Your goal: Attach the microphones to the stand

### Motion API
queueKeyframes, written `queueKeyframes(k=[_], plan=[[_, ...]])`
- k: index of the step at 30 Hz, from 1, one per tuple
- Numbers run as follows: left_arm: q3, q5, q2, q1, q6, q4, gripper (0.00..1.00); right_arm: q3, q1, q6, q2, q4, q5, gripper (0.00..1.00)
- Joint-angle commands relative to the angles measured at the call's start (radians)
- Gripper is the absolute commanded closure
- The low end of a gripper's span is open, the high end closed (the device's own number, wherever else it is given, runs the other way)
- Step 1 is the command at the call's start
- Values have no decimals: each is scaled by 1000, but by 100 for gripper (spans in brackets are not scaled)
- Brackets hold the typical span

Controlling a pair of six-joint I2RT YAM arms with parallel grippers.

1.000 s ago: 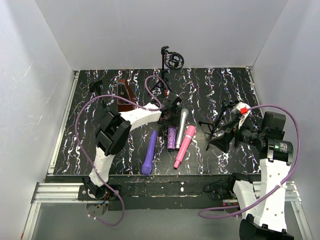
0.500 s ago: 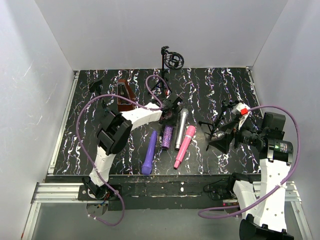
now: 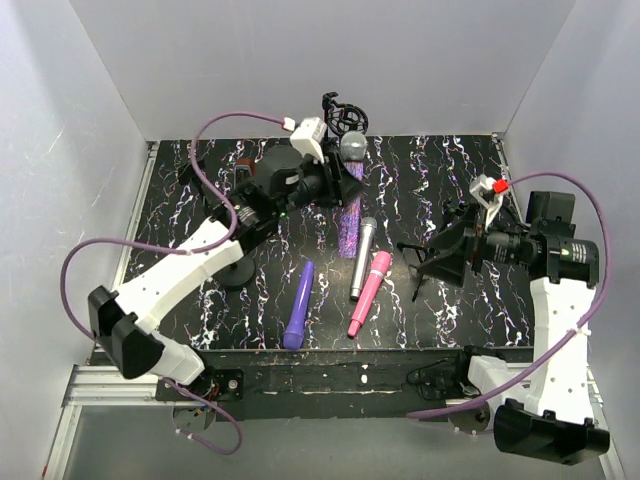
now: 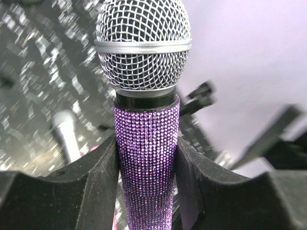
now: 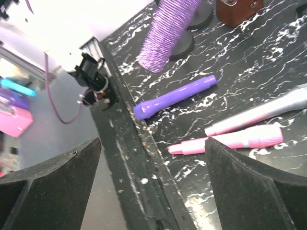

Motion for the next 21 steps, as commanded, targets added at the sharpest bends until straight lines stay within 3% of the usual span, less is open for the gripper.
queueKeyframes(k=[1, 5, 9, 15, 18, 21], plan=[[-2, 105, -49, -13, -117, 227, 100, 54, 85, 346, 33, 257, 10, 5], [53, 80, -30, -58, -147, 299, 100, 68, 225, 573, 53, 477, 85, 5], [114, 20, 12, -120, -130, 347, 100, 75, 293, 742, 102, 621, 62, 5], [136, -12, 49, -167, -134, 423, 100, 83, 302, 782, 143, 633, 183, 4], [134, -67, 53, -180, -134, 452, 100, 45, 310, 837, 142, 693, 168, 4], [127, -92, 58, -188, -137, 482, 100, 0, 316, 926, 142, 784, 102, 17]])
